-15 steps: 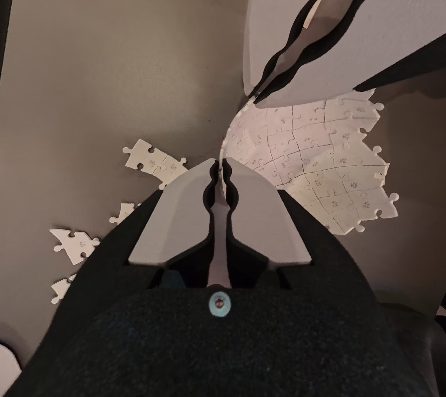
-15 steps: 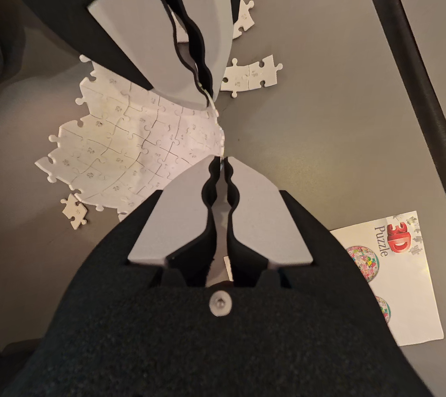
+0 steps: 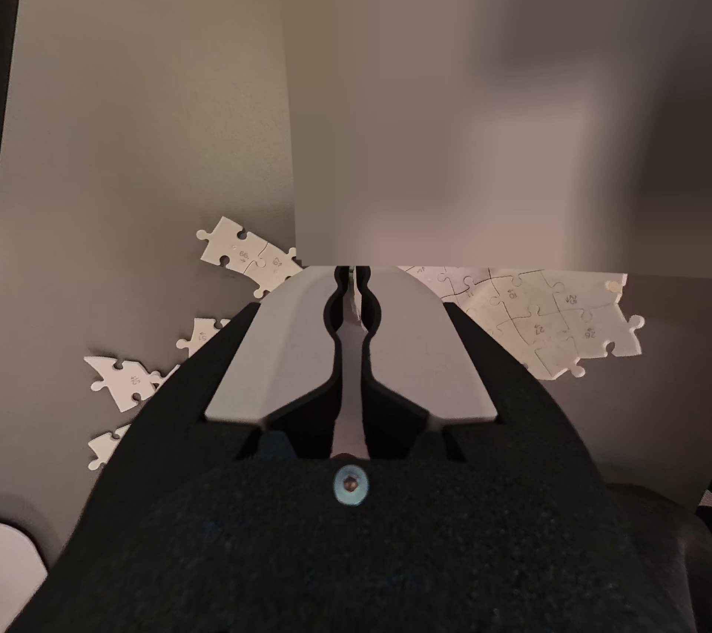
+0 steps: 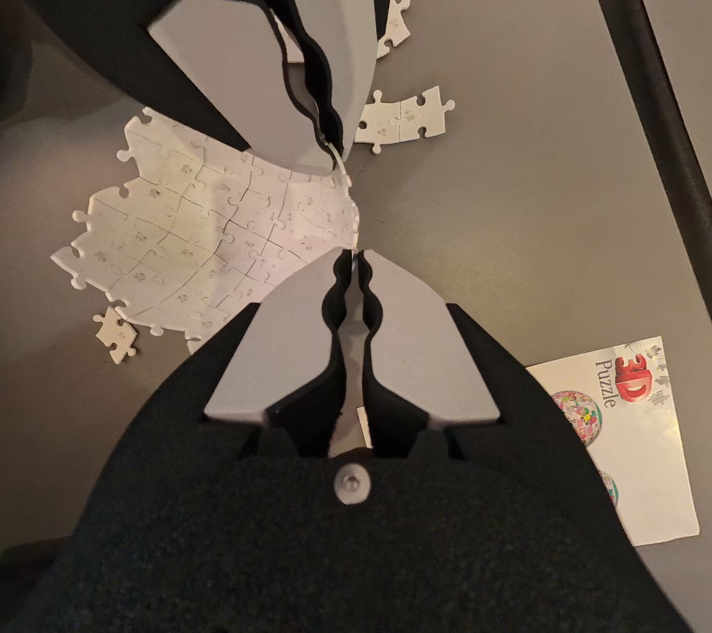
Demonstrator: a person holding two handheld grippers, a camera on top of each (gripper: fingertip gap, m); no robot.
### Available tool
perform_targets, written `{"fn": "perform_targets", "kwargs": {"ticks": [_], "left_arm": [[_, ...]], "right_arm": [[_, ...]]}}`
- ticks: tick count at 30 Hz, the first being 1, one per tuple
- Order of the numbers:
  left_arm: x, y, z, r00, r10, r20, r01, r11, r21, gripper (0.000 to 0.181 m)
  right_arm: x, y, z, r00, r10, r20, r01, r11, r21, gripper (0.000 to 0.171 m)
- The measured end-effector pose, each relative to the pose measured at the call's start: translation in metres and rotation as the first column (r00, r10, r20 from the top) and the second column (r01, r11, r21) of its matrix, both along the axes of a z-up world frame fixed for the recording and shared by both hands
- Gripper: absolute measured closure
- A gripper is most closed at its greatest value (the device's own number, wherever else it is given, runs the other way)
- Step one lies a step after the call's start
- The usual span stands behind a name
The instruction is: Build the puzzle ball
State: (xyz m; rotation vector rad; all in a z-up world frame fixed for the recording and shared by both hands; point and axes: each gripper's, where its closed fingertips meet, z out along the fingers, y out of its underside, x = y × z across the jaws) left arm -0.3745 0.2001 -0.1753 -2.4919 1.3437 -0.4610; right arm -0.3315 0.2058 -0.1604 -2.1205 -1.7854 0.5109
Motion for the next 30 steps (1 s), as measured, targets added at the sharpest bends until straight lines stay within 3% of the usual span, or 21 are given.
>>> {"fn": "perform_targets", "kwargs": {"ticks": [30], "left_arm": [[-0.001,-0.003,-0.011,0.999,0.022,-0.027,-0.023,0.999,-0.048,0.175]], "right_arm": [[0.016,0.014,0.016,0.997,-0.042,-0.071,0.045,0.998,0.042,0.162]]}}
